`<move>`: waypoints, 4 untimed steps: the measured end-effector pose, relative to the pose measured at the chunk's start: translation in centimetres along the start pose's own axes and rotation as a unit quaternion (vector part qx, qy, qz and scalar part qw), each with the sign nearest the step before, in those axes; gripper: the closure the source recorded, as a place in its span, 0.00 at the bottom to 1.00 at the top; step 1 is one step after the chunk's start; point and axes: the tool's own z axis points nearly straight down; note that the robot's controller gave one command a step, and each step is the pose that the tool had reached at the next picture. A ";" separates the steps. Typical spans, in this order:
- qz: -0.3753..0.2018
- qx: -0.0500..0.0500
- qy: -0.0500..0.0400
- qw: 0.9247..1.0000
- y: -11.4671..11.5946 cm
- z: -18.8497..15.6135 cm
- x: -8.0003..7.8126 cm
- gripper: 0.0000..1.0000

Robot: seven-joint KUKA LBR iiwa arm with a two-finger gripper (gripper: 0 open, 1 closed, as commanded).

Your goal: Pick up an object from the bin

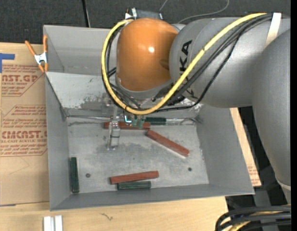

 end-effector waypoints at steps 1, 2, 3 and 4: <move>-0.065 0.001 -0.002 0.998 -7.4 6.1 -2.6 0.00; -0.067 0.000 -0.004 0.998 -7.0 5.8 -2.7 1.00; -0.067 -0.001 -0.004 0.998 -7.0 5.8 -2.7 0.00; -0.061 0.001 -0.001 0.998 -10.8 11.6 -1.9 0.00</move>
Offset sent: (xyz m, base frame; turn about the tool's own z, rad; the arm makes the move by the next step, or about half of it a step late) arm 0.0262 -0.0710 -0.0582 -0.1342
